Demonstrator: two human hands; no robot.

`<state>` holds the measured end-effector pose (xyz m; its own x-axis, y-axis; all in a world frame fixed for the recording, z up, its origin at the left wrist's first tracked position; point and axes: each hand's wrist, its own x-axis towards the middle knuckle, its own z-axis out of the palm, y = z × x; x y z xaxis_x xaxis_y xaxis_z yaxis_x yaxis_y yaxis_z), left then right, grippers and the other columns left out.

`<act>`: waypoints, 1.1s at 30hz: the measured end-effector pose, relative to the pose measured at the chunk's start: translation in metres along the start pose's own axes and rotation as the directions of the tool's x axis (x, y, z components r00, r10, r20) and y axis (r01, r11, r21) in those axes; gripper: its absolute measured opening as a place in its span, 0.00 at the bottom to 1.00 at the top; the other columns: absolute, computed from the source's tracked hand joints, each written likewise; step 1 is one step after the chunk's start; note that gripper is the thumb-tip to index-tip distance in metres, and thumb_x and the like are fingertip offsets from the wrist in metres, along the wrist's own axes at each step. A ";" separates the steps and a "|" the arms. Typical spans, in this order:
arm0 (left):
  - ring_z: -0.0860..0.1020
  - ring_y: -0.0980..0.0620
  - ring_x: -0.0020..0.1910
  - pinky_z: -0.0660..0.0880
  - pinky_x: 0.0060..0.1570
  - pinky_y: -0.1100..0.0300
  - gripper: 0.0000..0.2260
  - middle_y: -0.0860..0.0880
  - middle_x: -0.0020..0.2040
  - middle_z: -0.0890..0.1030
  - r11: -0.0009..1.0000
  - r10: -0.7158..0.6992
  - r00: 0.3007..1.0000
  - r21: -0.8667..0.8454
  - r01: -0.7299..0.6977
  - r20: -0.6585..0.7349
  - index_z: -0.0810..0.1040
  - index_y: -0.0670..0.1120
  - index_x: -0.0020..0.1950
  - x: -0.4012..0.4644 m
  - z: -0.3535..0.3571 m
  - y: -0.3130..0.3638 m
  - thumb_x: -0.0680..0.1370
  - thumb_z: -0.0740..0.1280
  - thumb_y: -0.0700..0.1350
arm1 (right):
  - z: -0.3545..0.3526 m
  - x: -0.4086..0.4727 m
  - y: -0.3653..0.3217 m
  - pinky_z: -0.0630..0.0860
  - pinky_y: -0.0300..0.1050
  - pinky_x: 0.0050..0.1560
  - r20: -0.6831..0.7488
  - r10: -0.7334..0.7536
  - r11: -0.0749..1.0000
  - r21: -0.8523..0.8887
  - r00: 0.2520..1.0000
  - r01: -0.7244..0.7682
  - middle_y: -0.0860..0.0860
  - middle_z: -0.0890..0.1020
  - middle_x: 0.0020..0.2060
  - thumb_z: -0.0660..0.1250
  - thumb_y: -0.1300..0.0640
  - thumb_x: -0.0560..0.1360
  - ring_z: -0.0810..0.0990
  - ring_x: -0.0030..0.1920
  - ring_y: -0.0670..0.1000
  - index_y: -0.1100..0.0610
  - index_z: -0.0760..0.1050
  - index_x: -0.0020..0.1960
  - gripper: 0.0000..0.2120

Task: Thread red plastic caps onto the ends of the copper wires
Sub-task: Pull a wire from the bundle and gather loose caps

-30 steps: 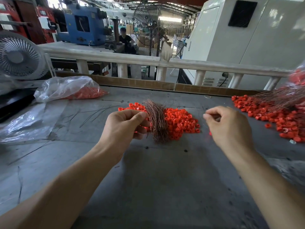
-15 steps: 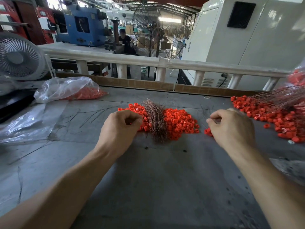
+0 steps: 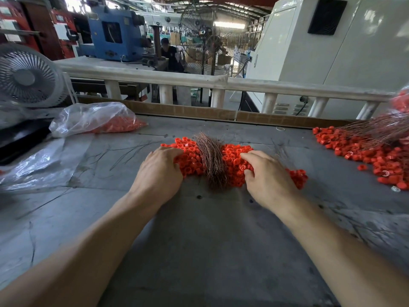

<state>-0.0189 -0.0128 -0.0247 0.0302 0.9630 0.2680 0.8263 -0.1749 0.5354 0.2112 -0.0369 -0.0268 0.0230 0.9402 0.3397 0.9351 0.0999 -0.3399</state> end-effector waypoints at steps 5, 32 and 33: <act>0.77 0.48 0.65 0.71 0.62 0.58 0.20 0.50 0.65 0.81 0.989 0.006 1.000 -0.150 -0.009 -0.021 0.79 0.53 0.68 -0.002 0.004 0.004 0.80 0.62 0.38 | -0.003 -0.003 -0.003 0.67 0.43 0.72 -0.016 -0.069 0.996 0.057 0.998 0.070 0.48 0.78 0.67 0.67 0.60 0.80 0.74 0.69 0.51 0.54 0.77 0.70 0.19; 0.79 0.51 0.46 0.77 0.47 0.55 0.01 0.57 0.43 0.81 0.999 -0.029 0.999 0.041 0.030 -0.037 0.84 0.54 0.47 -0.002 -0.018 -0.012 0.77 0.72 0.48 | -0.004 -0.014 -0.030 0.75 0.51 0.53 -0.165 -0.314 0.944 0.053 0.935 0.326 0.47 0.81 0.44 0.73 0.55 0.76 0.78 0.50 0.52 0.53 0.83 0.48 0.02; 0.79 0.52 0.47 0.77 0.47 0.55 0.02 0.59 0.43 0.80 0.998 -0.030 0.999 0.047 0.031 -0.027 0.84 0.54 0.47 -0.002 -0.019 -0.012 0.77 0.72 0.47 | -0.005 -0.014 -0.030 0.75 0.50 0.54 -0.163 -0.319 0.942 0.055 0.934 0.332 0.47 0.81 0.45 0.74 0.55 0.76 0.78 0.50 0.52 0.53 0.83 0.49 0.04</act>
<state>-0.0397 -0.0166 -0.0169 -0.0099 0.9618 0.2735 0.8522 -0.1349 0.5055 0.1844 -0.0549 -0.0172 -0.2194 0.7928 0.5686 0.8689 0.4239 -0.2557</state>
